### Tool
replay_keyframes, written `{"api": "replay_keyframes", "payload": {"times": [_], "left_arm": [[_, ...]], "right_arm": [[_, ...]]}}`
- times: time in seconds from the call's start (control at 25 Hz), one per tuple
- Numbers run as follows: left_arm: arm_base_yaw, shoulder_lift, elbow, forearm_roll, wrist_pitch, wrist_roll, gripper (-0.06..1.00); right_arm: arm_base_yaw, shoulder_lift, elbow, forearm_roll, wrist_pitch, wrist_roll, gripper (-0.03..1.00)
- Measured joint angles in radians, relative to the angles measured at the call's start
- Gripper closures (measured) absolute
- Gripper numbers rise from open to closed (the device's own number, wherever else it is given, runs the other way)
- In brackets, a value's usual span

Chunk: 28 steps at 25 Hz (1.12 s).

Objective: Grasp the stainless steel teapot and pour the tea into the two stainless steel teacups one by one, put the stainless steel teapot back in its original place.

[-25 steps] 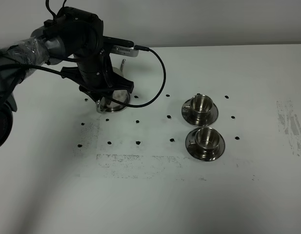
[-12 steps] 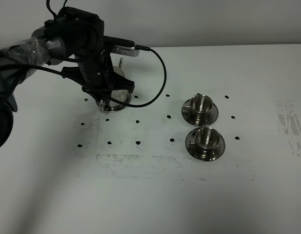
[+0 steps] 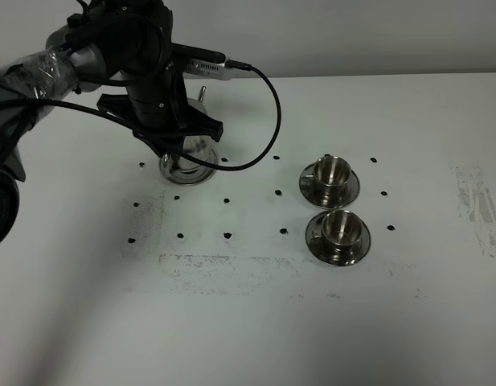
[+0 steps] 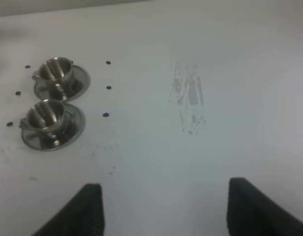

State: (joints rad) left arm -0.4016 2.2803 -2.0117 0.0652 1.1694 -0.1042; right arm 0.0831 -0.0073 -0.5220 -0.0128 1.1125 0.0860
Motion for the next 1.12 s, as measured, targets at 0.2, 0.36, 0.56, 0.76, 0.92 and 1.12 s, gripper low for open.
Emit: {"api": "replay_keyframes", "payload": {"times": [0.2,0.36,0.56,0.76,0.92,1.12], "left_arm": [[0.000,0.000,-0.080,0.000,0.024,0.096,0.76],[0.000,-0.002,-0.132,-0.004,0.024,0.302,0.76],[-0.003,-0.003,-0.137,-0.043,0.024,0.511,0.76],[-0.007,-0.003,-0.139,-0.051,0.024,0.660,0.76],[-0.014,-0.003,-0.139,-0.048,0.023,0.757,0.76],[-0.027,-0.001,-0.139,-0.042,-0.034,0.906,0.76]], "right_arm": [[0.000,0.000,0.000,0.000,0.000,0.000,0.45],[0.000,0.000,0.000,0.000,0.000,0.000,0.45],[0.000,0.000,0.000,0.000,0.000,0.000,0.45],[0.000,0.000,0.000,0.000,0.000,0.000,0.45],[0.000,0.000,0.000,0.000,0.000,0.000,0.45],[0.000,0.000,0.000,0.000,0.000,0.000,0.45]]}}
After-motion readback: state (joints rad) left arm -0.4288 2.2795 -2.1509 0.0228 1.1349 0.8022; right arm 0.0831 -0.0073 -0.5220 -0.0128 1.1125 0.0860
